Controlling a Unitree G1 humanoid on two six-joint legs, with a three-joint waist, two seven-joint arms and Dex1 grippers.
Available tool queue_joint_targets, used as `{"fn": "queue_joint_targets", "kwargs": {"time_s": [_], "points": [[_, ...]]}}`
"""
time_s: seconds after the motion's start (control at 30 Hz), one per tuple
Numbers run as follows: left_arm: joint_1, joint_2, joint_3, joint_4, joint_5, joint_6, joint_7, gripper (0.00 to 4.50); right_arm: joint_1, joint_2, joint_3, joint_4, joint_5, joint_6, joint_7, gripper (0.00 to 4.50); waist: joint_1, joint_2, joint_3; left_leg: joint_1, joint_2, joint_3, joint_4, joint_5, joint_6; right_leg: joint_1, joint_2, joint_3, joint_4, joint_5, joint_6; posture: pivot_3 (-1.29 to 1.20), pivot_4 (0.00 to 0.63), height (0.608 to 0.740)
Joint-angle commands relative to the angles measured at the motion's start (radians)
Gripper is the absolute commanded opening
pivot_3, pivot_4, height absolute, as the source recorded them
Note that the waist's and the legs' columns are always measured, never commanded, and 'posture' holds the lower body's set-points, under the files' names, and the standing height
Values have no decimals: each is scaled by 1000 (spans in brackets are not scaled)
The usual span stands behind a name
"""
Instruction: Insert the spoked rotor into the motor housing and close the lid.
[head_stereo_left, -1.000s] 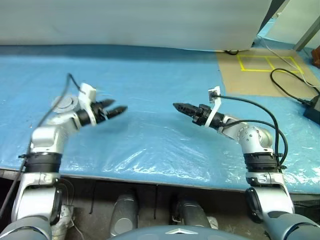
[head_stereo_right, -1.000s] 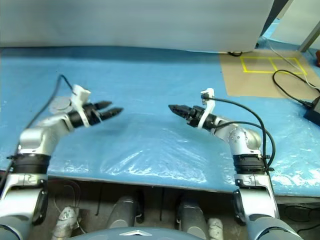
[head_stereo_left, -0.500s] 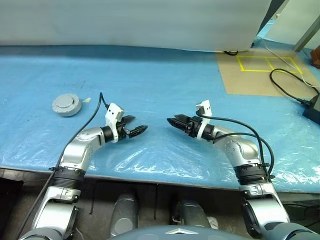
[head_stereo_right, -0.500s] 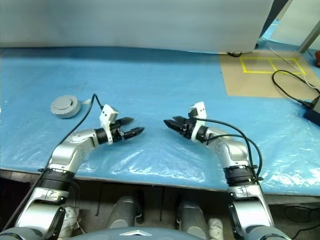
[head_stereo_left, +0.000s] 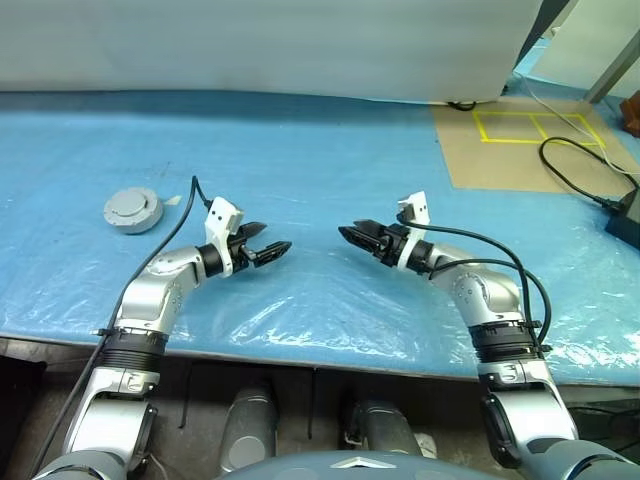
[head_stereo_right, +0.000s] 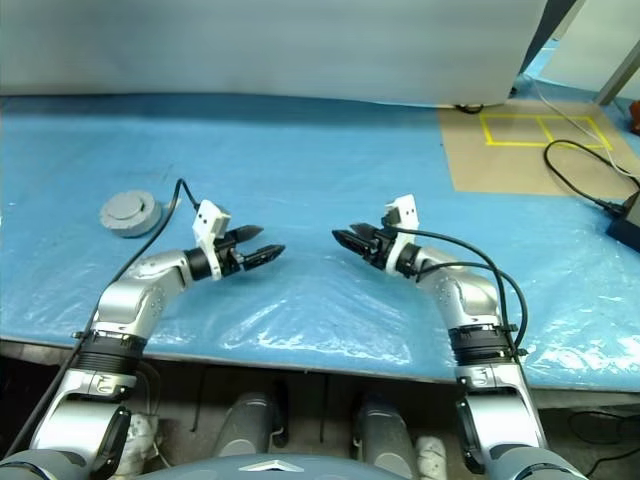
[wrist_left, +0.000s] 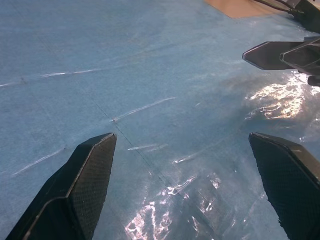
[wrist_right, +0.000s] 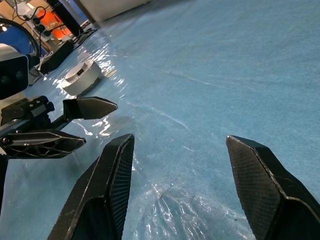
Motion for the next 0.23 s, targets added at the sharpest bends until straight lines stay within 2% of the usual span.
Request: {"fn": "queue_joint_targets", "kwargs": {"time_s": [0.03, 0.23], "points": [[-20, 9, 24, -10, -6, -11, -5, 4483, -17, 10, -30, -2, 2, -19, -7, 3083, 0, 0, 0, 0, 0, 0, 0, 0, 0, 0, 0, 0, 0, 0, 0, 0, 150, 740], [-29, 4, 23, 1, -1, -17, 1, 4483, -18, 10, -29, -2, -5, -16, -5, 3083, 0, 0, 0, 0, 0, 0, 0, 0, 0, 0, 0, 0, 0, 0, 0, 0, 150, 740]]}}
